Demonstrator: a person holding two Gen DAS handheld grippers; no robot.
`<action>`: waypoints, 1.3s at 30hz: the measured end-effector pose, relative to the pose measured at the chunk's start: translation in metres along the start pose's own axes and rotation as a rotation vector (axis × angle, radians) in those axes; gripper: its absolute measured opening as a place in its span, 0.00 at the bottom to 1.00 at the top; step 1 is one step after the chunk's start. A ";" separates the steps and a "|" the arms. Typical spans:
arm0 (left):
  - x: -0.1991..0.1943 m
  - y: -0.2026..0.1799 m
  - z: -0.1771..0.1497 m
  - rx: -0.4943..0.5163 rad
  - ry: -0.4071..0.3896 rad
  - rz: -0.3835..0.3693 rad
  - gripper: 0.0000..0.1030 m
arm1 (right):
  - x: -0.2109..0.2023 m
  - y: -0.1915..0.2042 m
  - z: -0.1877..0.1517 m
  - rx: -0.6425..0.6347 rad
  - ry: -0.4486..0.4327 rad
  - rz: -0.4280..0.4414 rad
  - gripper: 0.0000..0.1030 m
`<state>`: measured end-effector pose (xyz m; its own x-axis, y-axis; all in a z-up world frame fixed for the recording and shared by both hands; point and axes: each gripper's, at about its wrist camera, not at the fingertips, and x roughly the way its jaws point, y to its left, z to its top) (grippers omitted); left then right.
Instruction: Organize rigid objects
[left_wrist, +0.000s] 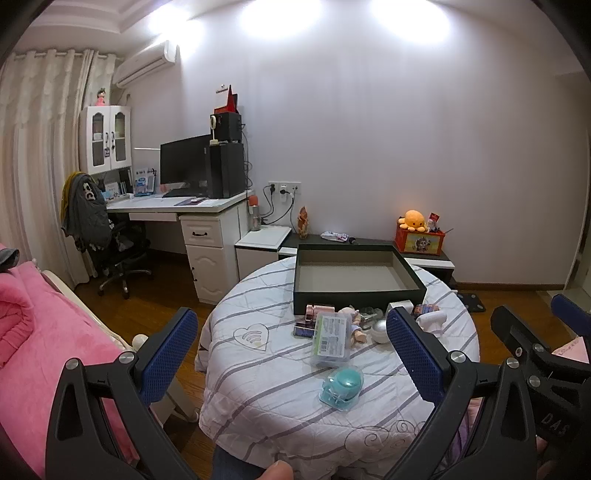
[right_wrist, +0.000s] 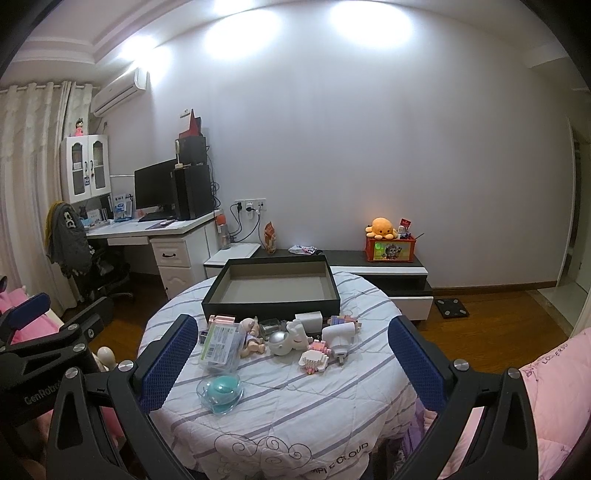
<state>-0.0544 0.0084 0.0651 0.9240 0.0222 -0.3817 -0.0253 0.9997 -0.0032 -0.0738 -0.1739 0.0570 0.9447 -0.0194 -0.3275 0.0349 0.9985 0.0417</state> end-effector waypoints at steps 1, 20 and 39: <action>0.001 -0.001 -0.001 0.000 0.001 0.001 1.00 | 0.000 0.000 0.000 0.000 0.000 -0.001 1.00; 0.024 -0.004 -0.014 0.000 0.050 -0.002 1.00 | 0.021 -0.003 -0.003 0.000 0.036 -0.004 1.00; 0.039 -0.009 -0.020 0.006 0.056 -0.002 1.00 | 0.034 -0.010 -0.002 0.004 0.042 -0.021 1.00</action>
<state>-0.0255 0.0004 0.0315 0.9012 0.0198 -0.4329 -0.0210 0.9998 0.0019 -0.0425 -0.1846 0.0433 0.9293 -0.0379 -0.3675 0.0557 0.9977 0.0380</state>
